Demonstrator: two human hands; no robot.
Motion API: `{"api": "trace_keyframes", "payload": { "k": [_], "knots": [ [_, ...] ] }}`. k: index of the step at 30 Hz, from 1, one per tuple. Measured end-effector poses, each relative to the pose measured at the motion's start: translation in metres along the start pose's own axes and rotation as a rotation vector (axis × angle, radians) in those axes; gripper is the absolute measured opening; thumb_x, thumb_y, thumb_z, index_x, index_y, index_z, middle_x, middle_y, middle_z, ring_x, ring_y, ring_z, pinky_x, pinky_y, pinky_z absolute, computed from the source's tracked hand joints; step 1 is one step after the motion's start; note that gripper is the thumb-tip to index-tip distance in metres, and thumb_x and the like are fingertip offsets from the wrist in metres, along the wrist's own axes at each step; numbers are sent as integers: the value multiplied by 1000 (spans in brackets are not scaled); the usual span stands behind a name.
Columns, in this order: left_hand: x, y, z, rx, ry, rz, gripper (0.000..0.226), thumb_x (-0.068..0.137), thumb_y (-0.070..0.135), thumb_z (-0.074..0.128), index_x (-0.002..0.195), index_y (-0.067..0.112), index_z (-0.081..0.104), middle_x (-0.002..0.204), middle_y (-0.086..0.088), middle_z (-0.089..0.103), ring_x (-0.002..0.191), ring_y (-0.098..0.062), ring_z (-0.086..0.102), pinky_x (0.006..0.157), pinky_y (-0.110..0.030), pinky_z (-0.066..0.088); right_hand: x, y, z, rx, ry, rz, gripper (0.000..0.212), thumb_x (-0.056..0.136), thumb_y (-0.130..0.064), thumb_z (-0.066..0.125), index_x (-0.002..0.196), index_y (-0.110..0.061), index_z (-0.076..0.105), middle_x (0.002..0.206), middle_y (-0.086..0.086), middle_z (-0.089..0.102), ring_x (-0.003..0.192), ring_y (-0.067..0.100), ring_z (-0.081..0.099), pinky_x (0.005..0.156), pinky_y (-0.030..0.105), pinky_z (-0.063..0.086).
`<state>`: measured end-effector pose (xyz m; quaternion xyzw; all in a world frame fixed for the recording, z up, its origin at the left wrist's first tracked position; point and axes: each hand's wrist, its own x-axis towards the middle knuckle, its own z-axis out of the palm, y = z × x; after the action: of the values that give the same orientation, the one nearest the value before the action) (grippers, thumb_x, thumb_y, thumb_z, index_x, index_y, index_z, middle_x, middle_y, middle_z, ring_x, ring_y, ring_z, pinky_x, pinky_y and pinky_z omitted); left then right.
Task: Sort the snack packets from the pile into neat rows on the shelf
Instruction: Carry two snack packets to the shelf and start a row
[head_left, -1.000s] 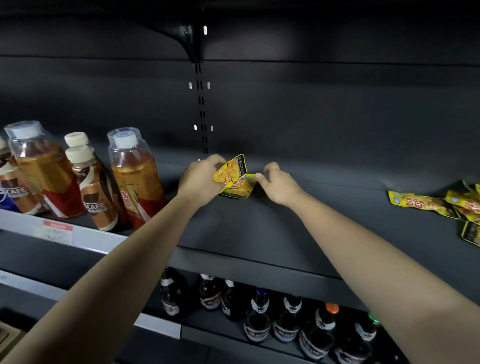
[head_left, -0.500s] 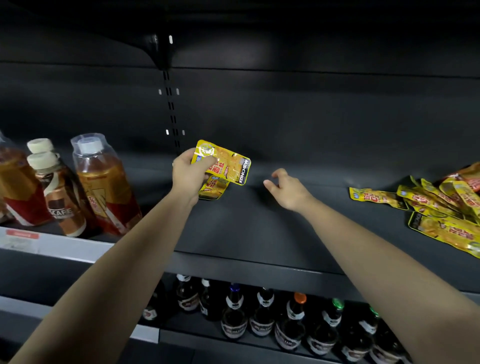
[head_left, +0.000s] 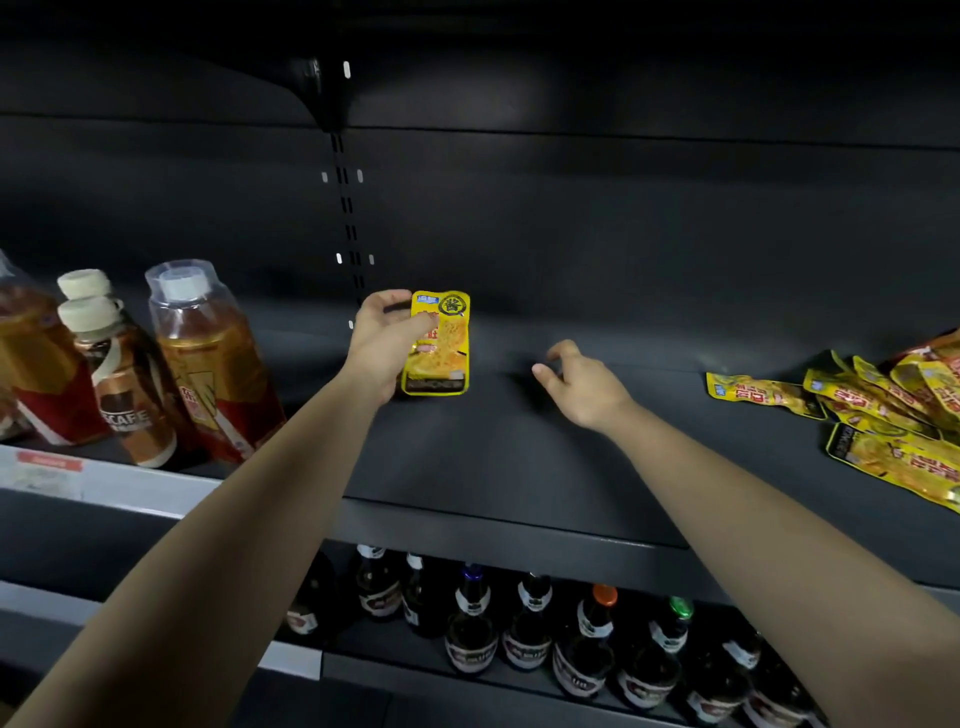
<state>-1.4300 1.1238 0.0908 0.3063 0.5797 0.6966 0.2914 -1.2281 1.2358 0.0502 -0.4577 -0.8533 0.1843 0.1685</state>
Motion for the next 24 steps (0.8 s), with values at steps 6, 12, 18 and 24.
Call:
{"api": "trace_keyframes", "payload": {
  "k": [6,12,18,24],
  "knots": [
    [18,-9,-19,258,36,167,24,86,2,66,95,24,59,92,-6,68,79,-19,64,72,-33,53,4,1,5,-59,18,-16,43,99,-48,38,126,-15,42,117,7,61,106,29,59,84,40,49],
    [30,-19,-25,437,-14,174,25,83,5,67,103,19,69,108,-3,64,86,-2,57,76,-22,50,4,5,8,-103,103,-14,32,98,-40,44,113,-15,58,112,8,58,111,29,53,90,38,47],
    [31,-32,-22,390,-49,107,36,82,-3,67,115,10,64,100,-2,60,77,-4,58,66,-17,47,1,14,14,-191,165,-32,30,93,-39,50,111,-19,66,114,4,57,117,26,44,97,37,40],
    [30,-47,-24,354,-59,66,38,77,-3,72,112,12,66,105,-5,63,84,-6,60,73,-19,51,-1,13,18,-262,182,-45,34,93,-39,48,119,-20,62,121,3,55,119,25,42,98,37,35]
  ]
}}
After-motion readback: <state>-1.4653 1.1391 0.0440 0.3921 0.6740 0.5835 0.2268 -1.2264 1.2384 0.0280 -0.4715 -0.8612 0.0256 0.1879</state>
